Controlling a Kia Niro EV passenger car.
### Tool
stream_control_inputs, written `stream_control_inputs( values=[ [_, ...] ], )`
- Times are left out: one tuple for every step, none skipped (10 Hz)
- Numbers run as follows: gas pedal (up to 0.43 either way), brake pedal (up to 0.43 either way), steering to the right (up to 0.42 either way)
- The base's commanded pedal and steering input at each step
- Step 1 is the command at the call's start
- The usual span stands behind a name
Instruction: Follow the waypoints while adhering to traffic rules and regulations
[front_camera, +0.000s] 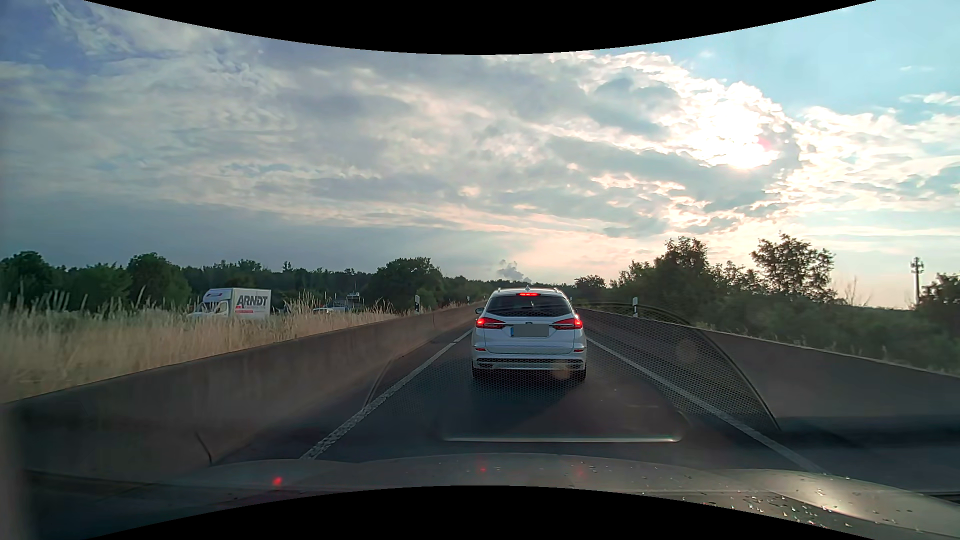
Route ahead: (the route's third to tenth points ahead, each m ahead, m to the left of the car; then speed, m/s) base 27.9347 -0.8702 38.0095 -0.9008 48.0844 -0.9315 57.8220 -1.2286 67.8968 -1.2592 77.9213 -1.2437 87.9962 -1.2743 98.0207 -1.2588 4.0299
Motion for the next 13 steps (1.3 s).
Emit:
stream_control_inputs(
  values=[
    [0.0,0.14,-0.002],
    [0.0,0.14,-0.002],
    [0.0,0.14,-0.002],
    [0.0,0.134,-0.002],
    [0.0,0.134,-0.001],
    [0.0,0.128,-0.001],
    [0.0,0.122,-0.001],
    [0.0,0.122,-0.001],
    [0.0,0.11,-0.001],
    [0.0,0.098,-0.001],
    [0.0,0.091,-0.001],
    [0.0,0.073,0.0],
    [0.0,0.061,0.0]
  ],
)
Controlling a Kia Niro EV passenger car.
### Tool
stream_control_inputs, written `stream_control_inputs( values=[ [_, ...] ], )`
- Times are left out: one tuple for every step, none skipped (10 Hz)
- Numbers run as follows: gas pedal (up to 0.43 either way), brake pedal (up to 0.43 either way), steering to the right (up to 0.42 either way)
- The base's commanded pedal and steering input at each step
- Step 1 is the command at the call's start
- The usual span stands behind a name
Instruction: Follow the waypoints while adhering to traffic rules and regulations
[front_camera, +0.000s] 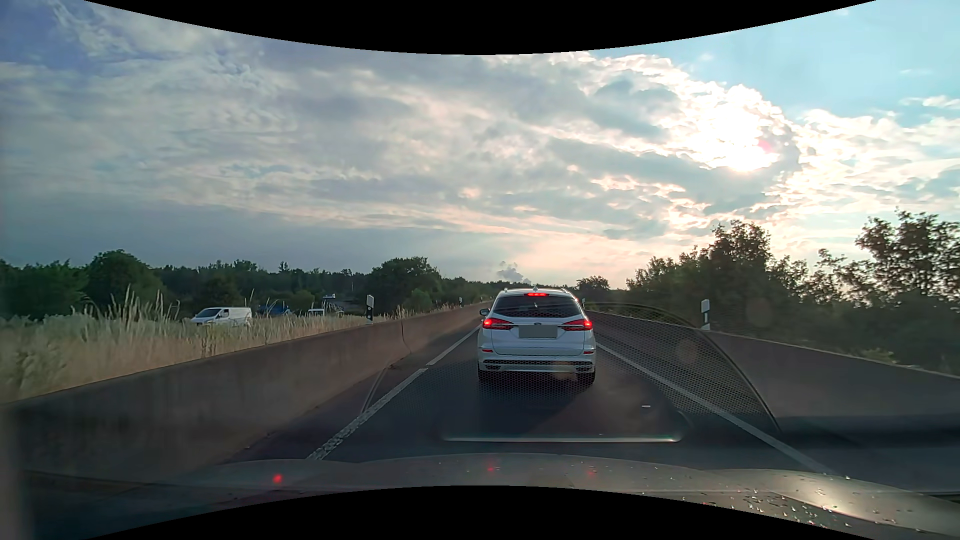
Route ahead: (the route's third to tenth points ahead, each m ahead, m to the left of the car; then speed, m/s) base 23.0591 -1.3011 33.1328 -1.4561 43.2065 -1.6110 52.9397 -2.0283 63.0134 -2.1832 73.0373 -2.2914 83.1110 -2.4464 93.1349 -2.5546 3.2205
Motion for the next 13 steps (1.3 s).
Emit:
stream_control_inputs(
  values=[
    [0.0,0.055,0.002],
    [0.0,0.043,0.003],
    [0.0,0.043,0.004],
    [0.0,0.043,0.004],
    [0.0,0.03,0.006],
    [0.0,0.018,0.008],
    [0.0,0.006,0.009],
    [0.0,0.0,0.01],
    [0.0,0.0,0.009],
    [0.0,0.0,0.01],
    [0.0,0.0,0.01],
    [0.0,0.0,0.01],
    [0.0,0.0,0.01]
  ],
)
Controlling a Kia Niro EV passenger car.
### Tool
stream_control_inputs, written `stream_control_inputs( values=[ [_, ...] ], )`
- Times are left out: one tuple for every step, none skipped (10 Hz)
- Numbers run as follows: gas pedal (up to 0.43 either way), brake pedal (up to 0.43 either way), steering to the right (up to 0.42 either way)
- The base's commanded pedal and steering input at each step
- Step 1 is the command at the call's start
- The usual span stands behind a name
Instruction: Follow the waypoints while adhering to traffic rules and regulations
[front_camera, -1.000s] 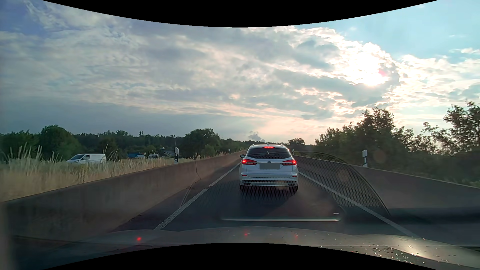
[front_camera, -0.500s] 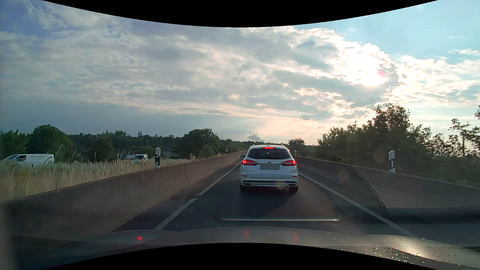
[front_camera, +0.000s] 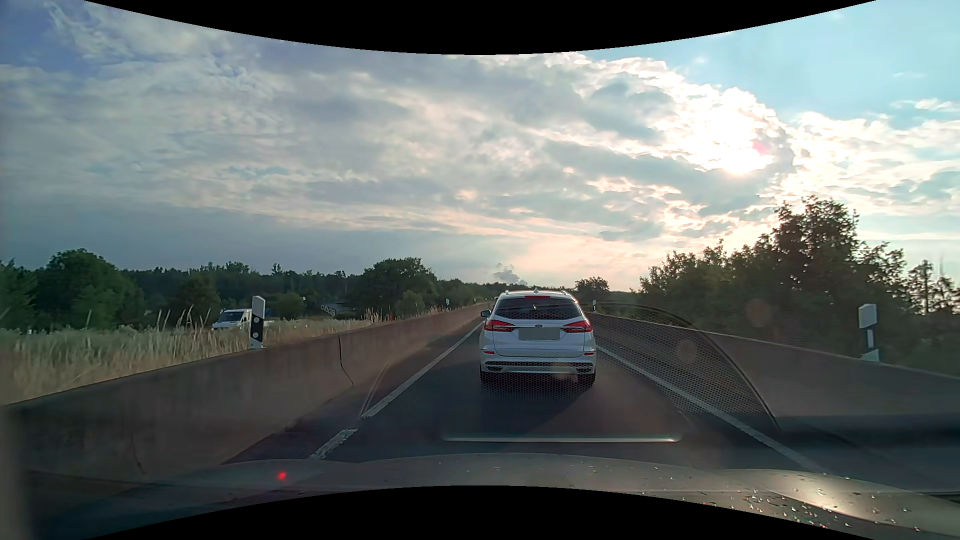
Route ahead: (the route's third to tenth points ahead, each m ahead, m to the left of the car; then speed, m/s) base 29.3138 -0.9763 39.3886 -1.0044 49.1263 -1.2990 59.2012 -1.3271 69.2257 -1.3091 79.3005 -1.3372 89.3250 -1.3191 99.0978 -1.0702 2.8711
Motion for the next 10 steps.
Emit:
stream_control_inputs(
  values=[
    [0.0,0.0,0.01],
    [0.0,0.0,0.01],
    [0.0,0.0,0.009],
    [0.0,0.0,0.005],
    [0.0,0.0,0.002],
    [0.0,0.0,0.0],
    [0.0,0.0,0.0],
    [0.0,0.0,0.0],
    [0.0,0.0,0.0],
    [0.008,0.0,0.0]
  ],
)
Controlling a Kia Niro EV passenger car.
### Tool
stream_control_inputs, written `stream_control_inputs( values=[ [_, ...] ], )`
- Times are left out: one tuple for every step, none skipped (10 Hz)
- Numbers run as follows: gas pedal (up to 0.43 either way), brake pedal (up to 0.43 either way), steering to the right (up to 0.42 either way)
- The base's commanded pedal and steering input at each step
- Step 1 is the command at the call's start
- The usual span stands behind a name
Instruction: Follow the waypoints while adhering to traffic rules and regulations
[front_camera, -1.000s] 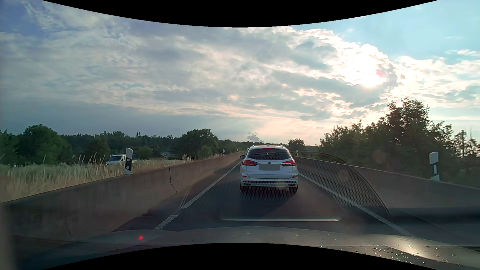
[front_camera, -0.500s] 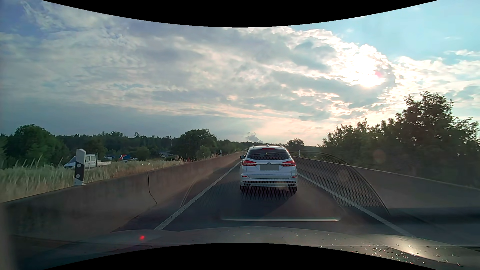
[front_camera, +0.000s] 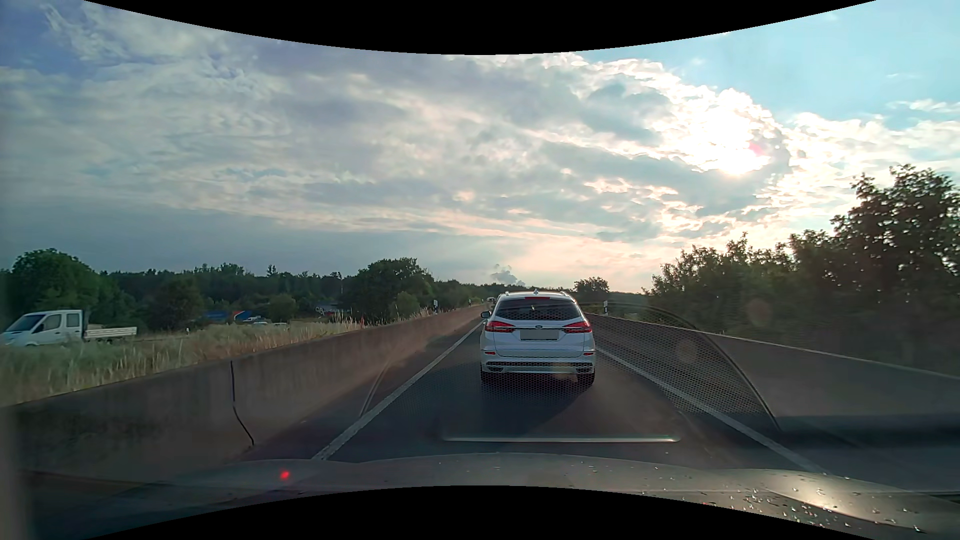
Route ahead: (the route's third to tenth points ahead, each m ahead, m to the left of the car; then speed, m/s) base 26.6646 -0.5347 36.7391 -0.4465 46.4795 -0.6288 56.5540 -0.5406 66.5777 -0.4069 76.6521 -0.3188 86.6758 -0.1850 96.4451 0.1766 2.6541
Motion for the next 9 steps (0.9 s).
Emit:
stream_control_inputs(
  values=[
    [0.02,0.0,0.0],
    [0.02,0.0,0.0],
    [0.02,0.0,0.0],
    [0.02,0.0,0.0],
    [0.02,0.0,0.0],
    [0.028,0.0,0.0],
    [0.028,0.0,0.0],
    [0.028,0.0,0.0],
    [0.028,0.0,0.0]
  ],
)
